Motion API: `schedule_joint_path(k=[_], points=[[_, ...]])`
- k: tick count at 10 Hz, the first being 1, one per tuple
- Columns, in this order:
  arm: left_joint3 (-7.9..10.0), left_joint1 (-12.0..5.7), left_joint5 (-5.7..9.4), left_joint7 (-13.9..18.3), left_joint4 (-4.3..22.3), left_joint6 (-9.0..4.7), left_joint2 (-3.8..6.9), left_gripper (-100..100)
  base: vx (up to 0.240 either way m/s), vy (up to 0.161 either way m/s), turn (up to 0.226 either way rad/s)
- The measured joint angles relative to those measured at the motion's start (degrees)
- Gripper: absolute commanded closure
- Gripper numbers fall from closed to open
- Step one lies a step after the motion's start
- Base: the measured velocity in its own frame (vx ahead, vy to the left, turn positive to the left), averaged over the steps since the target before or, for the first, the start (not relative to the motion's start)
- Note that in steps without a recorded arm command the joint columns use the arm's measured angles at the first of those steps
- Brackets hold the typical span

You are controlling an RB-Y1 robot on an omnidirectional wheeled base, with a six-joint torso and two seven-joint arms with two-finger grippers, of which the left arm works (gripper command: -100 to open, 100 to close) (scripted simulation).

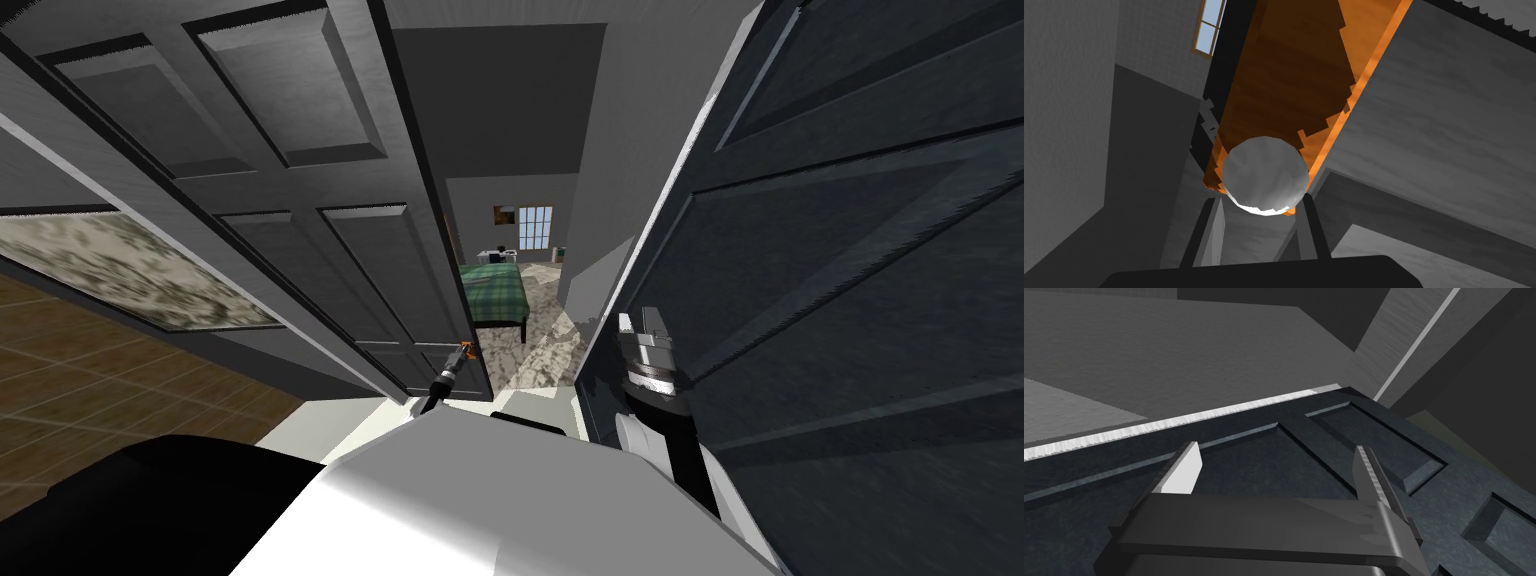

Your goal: Pull the door open

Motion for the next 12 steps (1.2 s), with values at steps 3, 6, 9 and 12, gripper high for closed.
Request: schedule_joint_path(k=[3,6,9,12], points=[[-0.1,-2.26,0.85,2.72,4.28,-1.63,0.97,100,-0.027,0.002,-0.004],[-0.91,-2.3,1.92,6.71,3.96,-1.09,1.03,100,-0.037,0.005,-0.001],[-1.71,-2.4,2.51,10.94,3.45,-0.02,1.6,100,-0.025,0.002,-0.005],[-1.76,-3.81,3.04,12.27,6.27,-1.27,1.98,100,-0.019,-0.001,-0.004]])
